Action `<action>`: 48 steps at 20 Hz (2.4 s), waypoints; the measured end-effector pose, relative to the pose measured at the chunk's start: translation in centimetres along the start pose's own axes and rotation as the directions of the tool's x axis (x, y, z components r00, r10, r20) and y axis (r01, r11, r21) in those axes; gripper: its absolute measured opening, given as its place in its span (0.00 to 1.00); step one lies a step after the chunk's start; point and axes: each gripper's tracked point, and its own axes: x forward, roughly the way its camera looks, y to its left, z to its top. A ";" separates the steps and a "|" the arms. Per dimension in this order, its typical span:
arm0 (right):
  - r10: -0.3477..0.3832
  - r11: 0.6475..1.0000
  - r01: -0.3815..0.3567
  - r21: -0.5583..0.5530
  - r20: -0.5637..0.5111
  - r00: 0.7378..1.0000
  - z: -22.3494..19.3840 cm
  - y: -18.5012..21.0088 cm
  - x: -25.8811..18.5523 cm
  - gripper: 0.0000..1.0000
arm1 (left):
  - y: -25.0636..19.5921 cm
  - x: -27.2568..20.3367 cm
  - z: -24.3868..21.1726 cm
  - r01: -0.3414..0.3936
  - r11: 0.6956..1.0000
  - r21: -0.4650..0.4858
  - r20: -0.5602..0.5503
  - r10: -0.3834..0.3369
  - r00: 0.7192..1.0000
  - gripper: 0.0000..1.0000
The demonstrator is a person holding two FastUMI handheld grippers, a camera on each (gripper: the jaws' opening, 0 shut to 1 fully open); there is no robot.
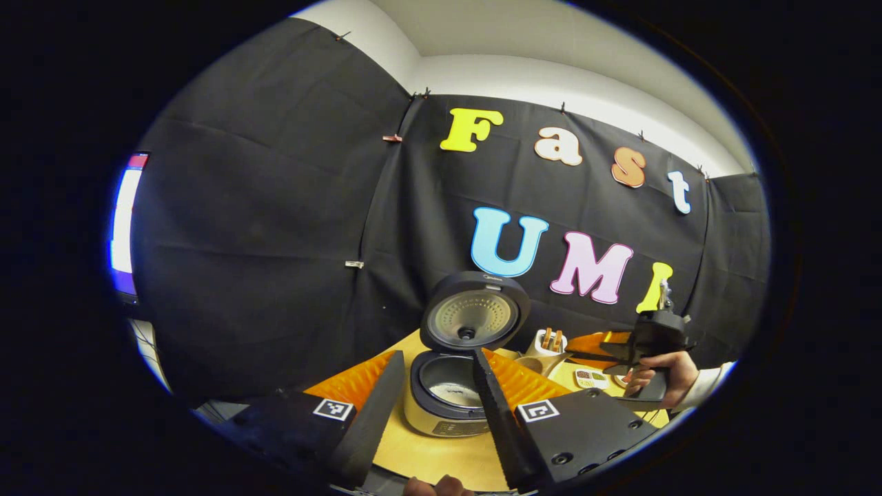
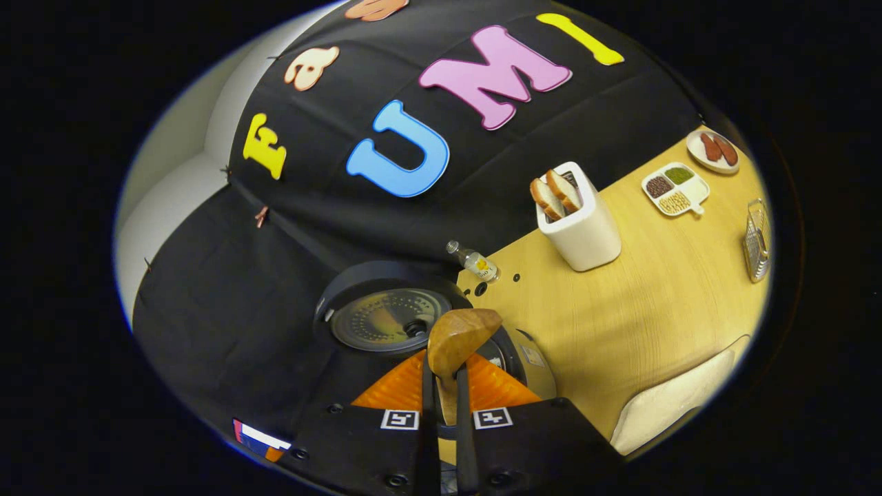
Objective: Close the left gripper, press the button to open the rice cooker; take a wooden spoon from the chopstick holder with the right hand, scoop a spoonful of rice and pour it into the rice cooker, then put the wooden spoon back into the chopstick holder.
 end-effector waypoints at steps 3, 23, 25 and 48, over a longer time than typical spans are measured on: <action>-0.012 0.989 0.008 -0.150 -0.030 0.999 -2.5 2.0 2.5 0.14 | 0.9 -0.5 -0.1 -0.015 1.000 -0.010 0.003 0.015 1.000 0.72; 0.072 0.193 -0.036 -0.981 -0.022 0.997 -10.8 9.6 6.2 0.14 | 4.4 -1.7 0.6 -0.082 0.995 -0.063 0.041 0.085 0.996 0.72; 0.079 0.243 -0.047 -0.969 -0.029 0.996 -11.2 9.8 5.5 0.14 | 4.2 -1.9 0.6 -0.083 0.995 -0.058 0.040 0.085 0.996 0.72; 0.105 0.952 -0.090 -0.292 0.035 0.994 4.8 -1.4 -11.4 0.14 | -7.8 0.7 0.2 0.043 0.999 -0.027 0.006 -0.043 0.999 0.72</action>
